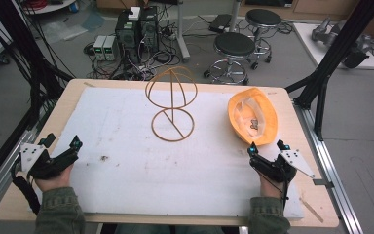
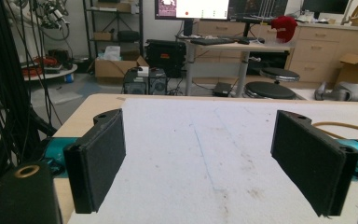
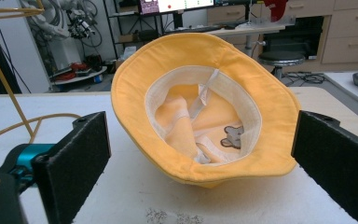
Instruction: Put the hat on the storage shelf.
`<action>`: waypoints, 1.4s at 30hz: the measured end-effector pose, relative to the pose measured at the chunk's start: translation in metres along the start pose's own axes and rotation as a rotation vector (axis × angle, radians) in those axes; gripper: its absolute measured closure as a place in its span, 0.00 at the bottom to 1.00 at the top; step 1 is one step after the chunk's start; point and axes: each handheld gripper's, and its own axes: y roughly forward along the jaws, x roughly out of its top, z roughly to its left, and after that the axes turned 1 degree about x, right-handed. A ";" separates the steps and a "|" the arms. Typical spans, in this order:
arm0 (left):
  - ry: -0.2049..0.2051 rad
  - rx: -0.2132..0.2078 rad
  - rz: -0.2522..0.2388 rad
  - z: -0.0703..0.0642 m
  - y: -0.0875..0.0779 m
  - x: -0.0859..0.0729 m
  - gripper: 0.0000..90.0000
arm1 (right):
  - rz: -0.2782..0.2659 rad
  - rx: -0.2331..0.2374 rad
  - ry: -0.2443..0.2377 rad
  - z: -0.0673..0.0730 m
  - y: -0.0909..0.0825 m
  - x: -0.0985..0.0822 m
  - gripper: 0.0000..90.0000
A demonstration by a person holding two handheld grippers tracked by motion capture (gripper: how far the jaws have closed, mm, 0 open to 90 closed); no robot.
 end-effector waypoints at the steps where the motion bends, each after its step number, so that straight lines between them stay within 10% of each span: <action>1: -0.004 0.000 0.001 0.000 0.000 0.000 0.20 | -0.001 0.000 -0.001 0.000 0.001 0.000 0.04; 42: 0.010 -0.006 0.007 0.000 -0.001 -0.002 0.20 | 0.002 0.013 -0.013 0.006 0.003 0.005 0.04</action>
